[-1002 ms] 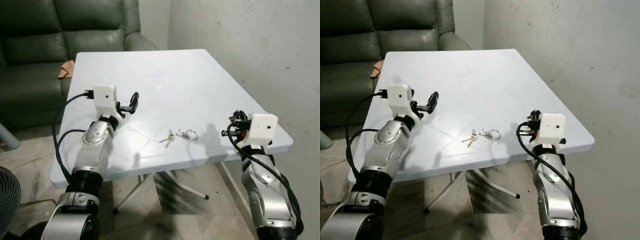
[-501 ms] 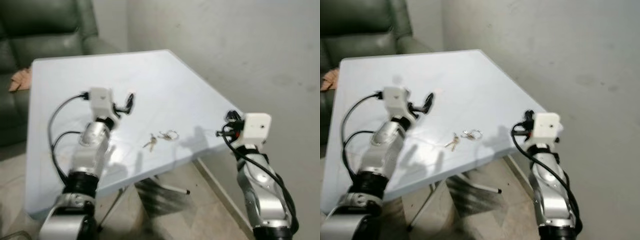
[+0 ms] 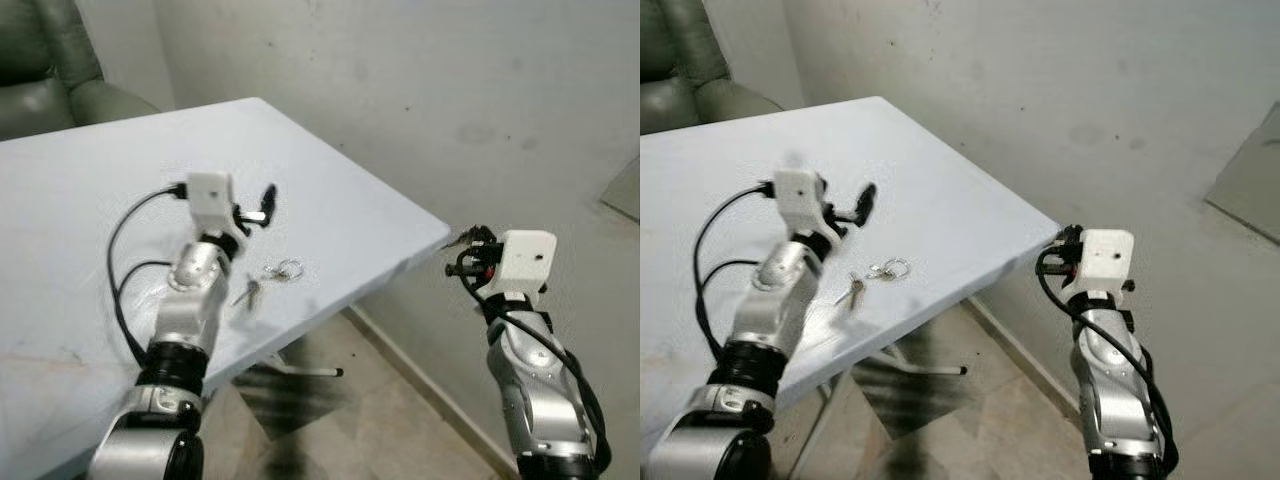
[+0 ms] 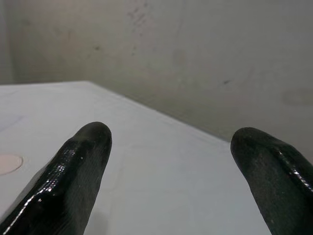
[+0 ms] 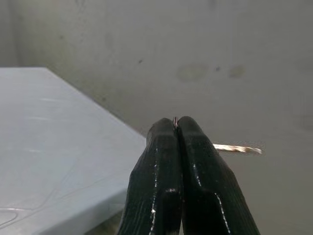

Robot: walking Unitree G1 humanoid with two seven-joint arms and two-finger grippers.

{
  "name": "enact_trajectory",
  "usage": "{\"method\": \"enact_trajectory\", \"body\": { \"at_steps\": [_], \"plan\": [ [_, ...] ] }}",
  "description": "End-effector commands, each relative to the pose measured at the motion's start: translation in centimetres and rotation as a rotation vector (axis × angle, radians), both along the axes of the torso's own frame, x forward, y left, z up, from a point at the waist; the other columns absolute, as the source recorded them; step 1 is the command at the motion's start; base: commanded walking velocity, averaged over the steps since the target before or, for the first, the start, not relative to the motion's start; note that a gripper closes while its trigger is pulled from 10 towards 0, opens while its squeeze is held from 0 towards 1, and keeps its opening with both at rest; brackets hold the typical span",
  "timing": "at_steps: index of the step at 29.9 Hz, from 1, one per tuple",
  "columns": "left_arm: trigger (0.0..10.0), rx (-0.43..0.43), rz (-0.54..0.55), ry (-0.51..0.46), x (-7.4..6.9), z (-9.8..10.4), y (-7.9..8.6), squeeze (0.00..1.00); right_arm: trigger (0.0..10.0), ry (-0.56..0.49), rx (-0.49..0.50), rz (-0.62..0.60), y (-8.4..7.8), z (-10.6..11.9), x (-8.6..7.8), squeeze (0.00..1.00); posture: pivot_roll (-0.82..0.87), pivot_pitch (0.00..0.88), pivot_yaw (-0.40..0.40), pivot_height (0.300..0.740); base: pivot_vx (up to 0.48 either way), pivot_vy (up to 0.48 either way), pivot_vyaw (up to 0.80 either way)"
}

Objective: Hang keys on a hook

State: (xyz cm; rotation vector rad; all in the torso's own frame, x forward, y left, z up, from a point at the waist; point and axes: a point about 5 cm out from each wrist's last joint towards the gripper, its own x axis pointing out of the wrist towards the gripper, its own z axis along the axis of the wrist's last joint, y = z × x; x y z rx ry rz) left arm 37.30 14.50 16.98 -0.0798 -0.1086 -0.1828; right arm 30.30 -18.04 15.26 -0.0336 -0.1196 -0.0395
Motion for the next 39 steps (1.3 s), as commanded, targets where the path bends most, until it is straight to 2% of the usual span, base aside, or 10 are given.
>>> {"method": "enact_trajectory", "body": {
  "at_steps": [1,39],
  "plan": [
    [10.0,0.018,0.012,-0.014,0.1,0.4,0.2,0.0,10.0,-0.023,-0.002,-0.003,0.0,0.7,0.0,0.0,-0.04,0.0,-0.023,0.74,0.0,0.0,-0.7],
    [10.0,0.041,-0.052,-0.004,-0.1,-0.1,-1.7,0.0,10.0,-0.015,0.01,-0.038,-0.2,0.4,-0.5,0.0,-0.06,0.0,0.002,0.74,0.0,0.0,-0.69]
  ]
}}
